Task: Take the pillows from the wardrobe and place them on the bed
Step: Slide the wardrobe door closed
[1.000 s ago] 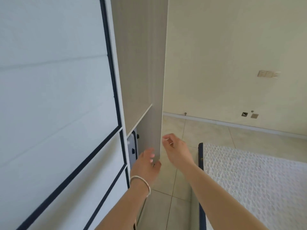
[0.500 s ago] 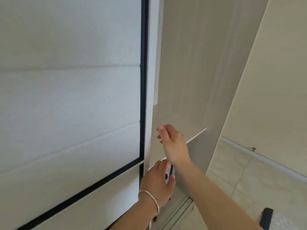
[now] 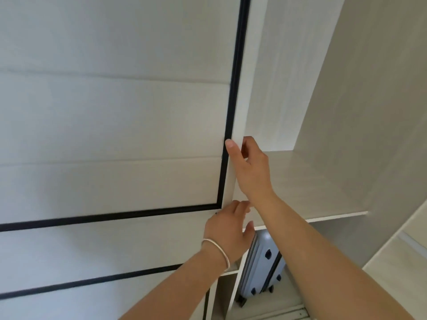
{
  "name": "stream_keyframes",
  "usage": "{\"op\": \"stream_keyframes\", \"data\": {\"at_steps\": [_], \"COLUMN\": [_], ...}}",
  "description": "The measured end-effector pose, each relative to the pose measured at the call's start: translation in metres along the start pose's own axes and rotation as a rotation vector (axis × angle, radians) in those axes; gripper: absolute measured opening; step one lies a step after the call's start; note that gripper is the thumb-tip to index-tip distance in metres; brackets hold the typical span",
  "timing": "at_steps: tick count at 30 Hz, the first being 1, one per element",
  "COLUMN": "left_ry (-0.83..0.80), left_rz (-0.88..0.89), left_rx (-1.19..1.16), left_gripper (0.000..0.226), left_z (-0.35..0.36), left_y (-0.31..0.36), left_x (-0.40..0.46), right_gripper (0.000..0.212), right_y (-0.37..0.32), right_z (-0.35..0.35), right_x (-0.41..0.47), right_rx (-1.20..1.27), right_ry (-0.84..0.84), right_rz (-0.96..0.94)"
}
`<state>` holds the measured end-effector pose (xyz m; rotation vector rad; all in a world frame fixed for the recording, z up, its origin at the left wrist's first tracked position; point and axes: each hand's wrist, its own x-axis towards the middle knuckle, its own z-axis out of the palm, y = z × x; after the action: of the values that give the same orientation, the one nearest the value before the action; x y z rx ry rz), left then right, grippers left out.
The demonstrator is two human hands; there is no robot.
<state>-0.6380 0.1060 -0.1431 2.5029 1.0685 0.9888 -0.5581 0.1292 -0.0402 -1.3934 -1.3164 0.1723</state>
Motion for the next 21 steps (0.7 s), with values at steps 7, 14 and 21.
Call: {"op": "stream_keyframes", "data": {"at_steps": [7,14,21], "left_ry": [-0.018,0.081,0.102], "left_rz": [-0.032,0.036,0.215], "left_rx": [0.071,0.103,0.03], "left_gripper": [0.034,0.031,0.03], "left_z": [-0.021,-0.013,0.005], "left_y": [0.001,-0.005,-0.013], "left_x": [0.005,0.01,0.009], "right_gripper": [0.041,0.037,0.036], "right_y": [-0.003,0.001,0.019], "right_z": [0.001,0.0,-0.004], "right_x": [-0.003,0.003,0.007], "right_rx": [0.004,-0.297,-0.32], "right_ry": [0.009,0.012,0.09], "right_rz": [0.069,-0.069,-0.135]}}
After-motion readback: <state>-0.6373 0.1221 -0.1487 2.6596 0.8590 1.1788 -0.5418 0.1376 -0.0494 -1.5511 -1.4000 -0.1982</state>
